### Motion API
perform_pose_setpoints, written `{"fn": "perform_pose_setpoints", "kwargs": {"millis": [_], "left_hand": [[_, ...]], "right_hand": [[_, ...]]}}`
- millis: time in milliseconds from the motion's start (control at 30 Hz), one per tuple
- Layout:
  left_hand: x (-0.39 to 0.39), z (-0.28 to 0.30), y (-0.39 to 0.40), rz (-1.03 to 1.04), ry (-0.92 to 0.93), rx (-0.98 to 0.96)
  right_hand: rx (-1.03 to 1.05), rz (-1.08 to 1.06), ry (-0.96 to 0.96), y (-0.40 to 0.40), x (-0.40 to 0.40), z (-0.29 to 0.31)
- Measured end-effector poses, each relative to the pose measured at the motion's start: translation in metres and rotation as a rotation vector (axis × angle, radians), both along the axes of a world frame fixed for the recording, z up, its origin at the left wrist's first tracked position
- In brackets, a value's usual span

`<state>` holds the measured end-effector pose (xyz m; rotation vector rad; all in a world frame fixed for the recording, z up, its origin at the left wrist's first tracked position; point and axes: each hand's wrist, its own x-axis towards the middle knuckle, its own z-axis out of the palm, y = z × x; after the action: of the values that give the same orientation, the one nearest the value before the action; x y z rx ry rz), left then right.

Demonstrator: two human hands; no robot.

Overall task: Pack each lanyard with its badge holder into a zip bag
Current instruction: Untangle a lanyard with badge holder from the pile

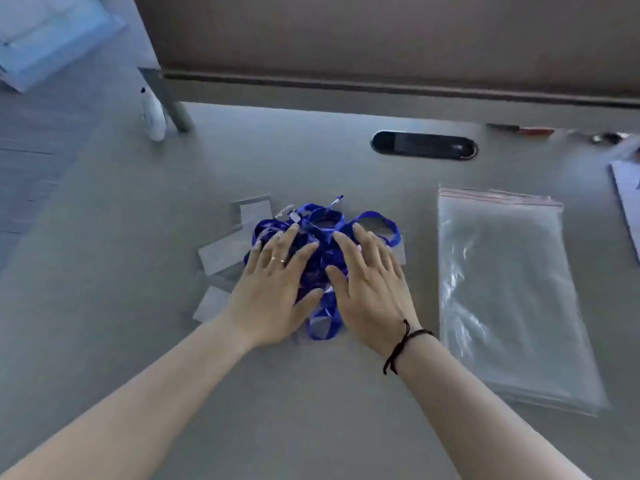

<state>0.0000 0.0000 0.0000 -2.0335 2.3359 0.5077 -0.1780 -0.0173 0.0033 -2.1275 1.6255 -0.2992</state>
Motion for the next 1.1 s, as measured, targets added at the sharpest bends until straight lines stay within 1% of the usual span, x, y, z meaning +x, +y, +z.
{"fn": "perform_pose_setpoints", "kwargs": {"millis": [67,167,233,300,567,667,800,1000,1100], "left_hand": [[0.010,-0.021,0.009,-0.044,-0.031,-0.086],[0.019,-0.045,0.019,-0.084,-0.039,-0.183],[0.020,-0.051,0.020,-0.101,-0.029,-0.228],[0.022,-0.054,0.019,-0.103,-0.015,-0.256],[0.023,-0.060,0.023,-0.102,0.064,-0.385],[0.023,-0.062,0.027,-0.097,0.094,-0.438],[0.028,-0.063,0.037,-0.099,0.091,-0.498],[0.042,-0.057,0.044,-0.124,0.128,-0.520],[0.039,-0.056,0.044,-0.149,0.139,-0.537]], "right_hand": [[-0.026,-0.010,-0.032,0.005,0.009,-0.024],[-0.105,0.006,0.050,0.016,0.017,-0.056],[-0.197,0.004,0.098,0.018,0.021,-0.063],[-0.259,-0.005,0.108,0.018,0.022,-0.065],[-0.458,-0.020,0.027,0.026,0.023,-0.068],[-0.474,-0.010,0.000,0.031,0.022,-0.070],[-0.489,0.001,-0.035,0.042,0.019,-0.072],[-0.576,0.027,-0.058,0.051,0.022,-0.072],[-0.620,0.036,-0.108,0.050,0.022,-0.070]]}}
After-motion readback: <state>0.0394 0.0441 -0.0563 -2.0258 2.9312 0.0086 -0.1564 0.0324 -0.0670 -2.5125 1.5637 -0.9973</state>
